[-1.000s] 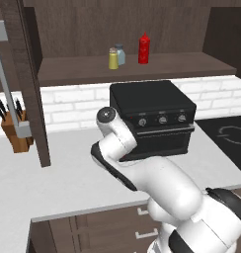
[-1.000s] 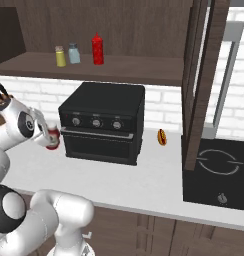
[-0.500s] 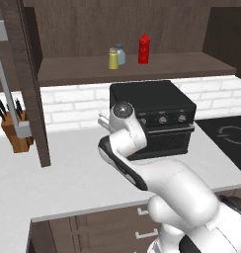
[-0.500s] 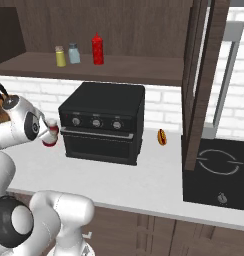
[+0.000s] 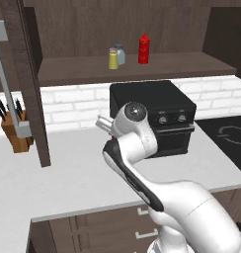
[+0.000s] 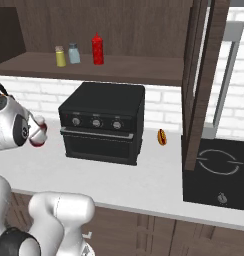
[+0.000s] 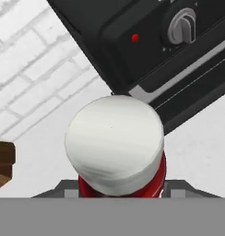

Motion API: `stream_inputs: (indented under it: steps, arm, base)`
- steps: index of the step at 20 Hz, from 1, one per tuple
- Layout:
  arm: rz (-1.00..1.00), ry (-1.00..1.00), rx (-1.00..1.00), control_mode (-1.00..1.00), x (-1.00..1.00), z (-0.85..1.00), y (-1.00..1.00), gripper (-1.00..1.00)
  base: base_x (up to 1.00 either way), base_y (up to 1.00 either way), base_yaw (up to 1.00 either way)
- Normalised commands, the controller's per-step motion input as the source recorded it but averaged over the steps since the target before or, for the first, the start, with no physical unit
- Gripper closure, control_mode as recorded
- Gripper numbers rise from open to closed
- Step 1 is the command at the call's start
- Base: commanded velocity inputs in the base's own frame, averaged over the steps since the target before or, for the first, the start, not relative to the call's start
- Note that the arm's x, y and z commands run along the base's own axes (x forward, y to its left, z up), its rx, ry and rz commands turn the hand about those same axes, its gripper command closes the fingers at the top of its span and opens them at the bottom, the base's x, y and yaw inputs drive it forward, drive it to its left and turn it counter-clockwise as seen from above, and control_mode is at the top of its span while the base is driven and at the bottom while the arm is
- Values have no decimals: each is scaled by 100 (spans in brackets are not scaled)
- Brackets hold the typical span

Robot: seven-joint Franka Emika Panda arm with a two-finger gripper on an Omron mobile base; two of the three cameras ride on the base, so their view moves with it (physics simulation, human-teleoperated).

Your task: Put the shaker and condiment bottle from the counter next to their counterparts in the cabinet.

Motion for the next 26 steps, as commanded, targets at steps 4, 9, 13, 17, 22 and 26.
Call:
stream_inputs:
  steps: [4, 9, 13, 17, 22, 26]
  arm:
    - [14, -25, 0, -100, -68, 75, 0, 100]
    - [11, -24, 0, -100, -37, 90, -1, 100]
    - [11, -20, 0, -100, -29, 91, -8, 100]
    - [12, -20, 0, -100, -9, 67, -2, 100]
    - [5, -10, -3, -100, -13, 77, 0, 100]
    - [0, -4, -7, -100, -34, 79, -8, 100]
  base:
    - [0, 0, 0]
    - [0, 0, 0]
    - [0, 0, 0]
    - [0, 0, 0]
    - [0, 0, 0]
    - [0, 0, 0]
